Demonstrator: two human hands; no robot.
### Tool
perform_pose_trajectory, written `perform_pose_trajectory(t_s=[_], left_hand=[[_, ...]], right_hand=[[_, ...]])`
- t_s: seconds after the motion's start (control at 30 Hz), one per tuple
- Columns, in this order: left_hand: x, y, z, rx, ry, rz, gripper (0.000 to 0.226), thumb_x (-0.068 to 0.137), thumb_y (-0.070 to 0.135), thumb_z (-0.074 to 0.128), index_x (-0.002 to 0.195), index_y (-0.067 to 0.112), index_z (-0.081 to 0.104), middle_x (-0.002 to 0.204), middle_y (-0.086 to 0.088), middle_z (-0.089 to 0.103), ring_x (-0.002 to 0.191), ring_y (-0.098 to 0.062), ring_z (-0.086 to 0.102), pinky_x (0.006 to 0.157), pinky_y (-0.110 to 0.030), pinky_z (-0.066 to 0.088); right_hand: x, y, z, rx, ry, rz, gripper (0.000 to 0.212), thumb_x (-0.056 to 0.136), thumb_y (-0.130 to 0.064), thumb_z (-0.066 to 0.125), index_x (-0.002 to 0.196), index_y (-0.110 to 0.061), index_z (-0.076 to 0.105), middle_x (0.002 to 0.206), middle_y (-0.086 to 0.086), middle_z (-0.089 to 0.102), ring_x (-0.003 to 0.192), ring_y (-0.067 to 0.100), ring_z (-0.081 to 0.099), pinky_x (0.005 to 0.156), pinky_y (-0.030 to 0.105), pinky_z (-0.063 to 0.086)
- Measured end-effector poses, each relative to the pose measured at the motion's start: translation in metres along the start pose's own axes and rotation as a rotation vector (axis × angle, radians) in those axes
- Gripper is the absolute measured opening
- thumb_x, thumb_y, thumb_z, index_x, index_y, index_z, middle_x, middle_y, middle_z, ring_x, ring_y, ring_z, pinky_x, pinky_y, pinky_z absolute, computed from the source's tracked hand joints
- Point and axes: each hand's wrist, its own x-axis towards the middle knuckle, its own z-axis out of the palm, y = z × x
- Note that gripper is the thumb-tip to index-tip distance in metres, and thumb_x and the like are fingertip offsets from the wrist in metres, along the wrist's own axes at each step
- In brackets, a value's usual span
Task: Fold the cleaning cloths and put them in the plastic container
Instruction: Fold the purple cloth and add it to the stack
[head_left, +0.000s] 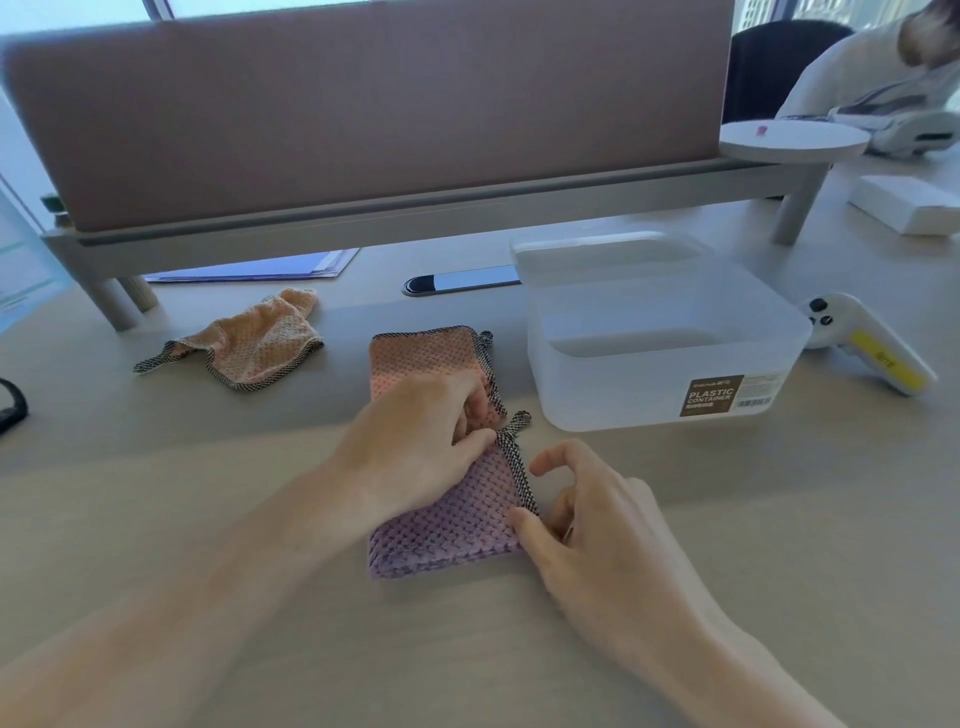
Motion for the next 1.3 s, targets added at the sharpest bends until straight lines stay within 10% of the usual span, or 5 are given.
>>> perform_pose_trajectory(t_s=[0.27, 0.4, 0.57, 0.87, 1.3], left_hand=[[-0.065, -0.018, 0.019, 0.121, -0.106, 0.099, 0.066, 0.101, 0.056, 0.018, 0.162, 0.03, 0.02, 0.169, 0.014, 0.02, 0.156, -0.002, 0.009, 0.127, -0.03, 0.012], [-0.064, -0.022, 0.032, 0.115, -0.162, 0.095, 0.069, 0.099, 0.053, 0.01, 0.163, 0.029, -0.003, 0.171, 0.014, -0.008, 0.154, 0.003, -0.015, 0.127, -0.03, -0.001], [-0.072, -0.035, 0.012, -0.155, -0.161, 0.016, 0.056, 0.108, 0.042, 0.03, 0.162, 0.035, 0.015, 0.166, 0.026, 0.011, 0.149, 0.016, 0.001, 0.119, -0.008, 0.0], [-0.043, -0.054, -0.033, -0.156, -0.257, -0.302, 0.028, 0.081, 0.048, 0.08, 0.092, 0.028, 0.064, 0.09, 0.014, 0.065, 0.078, 0.001, 0.059, 0.062, -0.017, 0.039], [-0.021, -0.052, -0.082, -1.171, 0.071, -0.504, 0.02, 0.097, 0.006, 0.065, 0.115, 0.006, 0.056, 0.1, -0.017, 0.076, 0.076, -0.024, 0.074, 0.064, -0.032, 0.063]], right_hand=[[0.007, -0.021, 0.005, -0.409, 0.074, -0.426, 0.045, 0.1, -0.053, 0.035, 0.134, -0.027, 0.05, 0.125, -0.011, 0.061, 0.117, 0.012, 0.058, 0.092, 0.03, 0.051], [0.03, -0.012, 0.025, -0.449, -0.284, -0.38, 0.078, 0.098, -0.067, 0.009, 0.162, -0.026, -0.006, 0.17, -0.015, -0.01, 0.153, -0.001, -0.016, 0.128, 0.03, 0.002], [0.031, -0.004, 0.014, -0.577, -0.369, -0.249, 0.082, 0.096, -0.07, 0.008, 0.158, -0.027, -0.021, 0.167, -0.012, -0.024, 0.152, 0.002, -0.022, 0.127, 0.029, -0.006], [0.068, -0.036, -0.008, -0.563, -0.288, -0.084, 0.031, 0.092, -0.039, 0.065, 0.111, -0.014, 0.062, 0.11, -0.001, 0.063, 0.101, 0.016, 0.061, 0.084, 0.027, 0.05], [0.101, -0.097, -0.04, 0.136, -0.173, 0.001, 0.035, 0.093, -0.007, 0.07, 0.117, -0.018, 0.047, 0.095, 0.009, 0.063, 0.081, 0.025, 0.067, 0.081, 0.046, 0.061]])
